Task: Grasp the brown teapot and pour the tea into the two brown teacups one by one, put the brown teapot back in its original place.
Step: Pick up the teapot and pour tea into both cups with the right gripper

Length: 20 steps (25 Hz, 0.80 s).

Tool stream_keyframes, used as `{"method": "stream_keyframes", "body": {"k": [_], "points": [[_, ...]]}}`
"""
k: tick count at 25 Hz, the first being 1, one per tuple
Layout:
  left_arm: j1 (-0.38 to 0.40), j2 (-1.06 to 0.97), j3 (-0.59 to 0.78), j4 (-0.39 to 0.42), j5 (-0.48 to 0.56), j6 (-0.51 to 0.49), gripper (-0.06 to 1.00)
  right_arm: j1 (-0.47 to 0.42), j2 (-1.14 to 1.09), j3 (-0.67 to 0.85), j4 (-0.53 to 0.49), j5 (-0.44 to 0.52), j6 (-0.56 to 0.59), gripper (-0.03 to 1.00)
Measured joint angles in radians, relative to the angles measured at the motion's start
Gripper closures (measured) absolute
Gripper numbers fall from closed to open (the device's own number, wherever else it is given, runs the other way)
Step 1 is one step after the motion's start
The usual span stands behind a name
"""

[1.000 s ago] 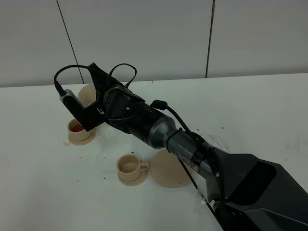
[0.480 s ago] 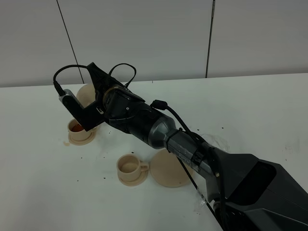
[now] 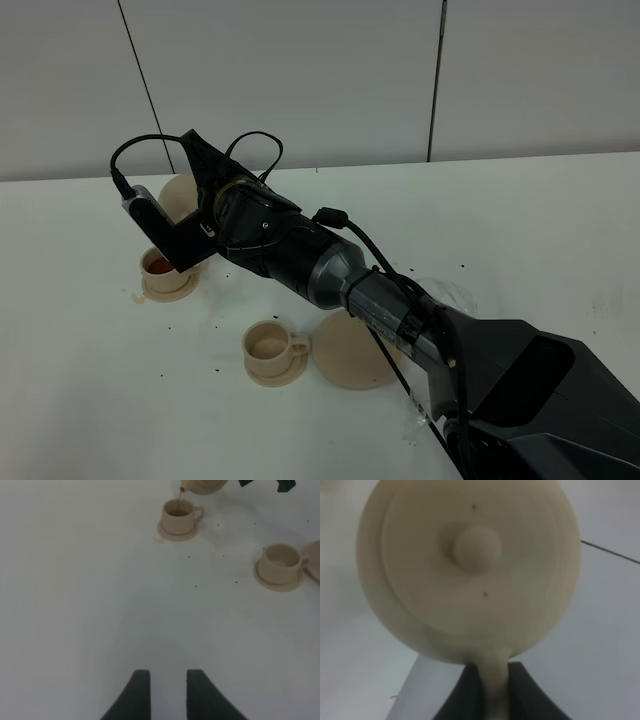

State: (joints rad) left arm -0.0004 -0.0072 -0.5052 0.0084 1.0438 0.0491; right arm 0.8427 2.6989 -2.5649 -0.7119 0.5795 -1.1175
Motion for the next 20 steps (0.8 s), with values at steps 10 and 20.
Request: {"method": "stream_keyframes", "body": {"k": [10, 20], "points": [[0.000, 0.000, 0.000, 0.000, 0.000, 0.000, 0.70, 0.000, 0.000, 0.000, -0.001, -0.001, 0.000, 0.87], [0.000, 0.000, 0.000, 0.000, 0.000, 0.000, 0.70, 0.000, 0.000, 0.000, -0.002, -0.001, 0.000, 0.87]]}}
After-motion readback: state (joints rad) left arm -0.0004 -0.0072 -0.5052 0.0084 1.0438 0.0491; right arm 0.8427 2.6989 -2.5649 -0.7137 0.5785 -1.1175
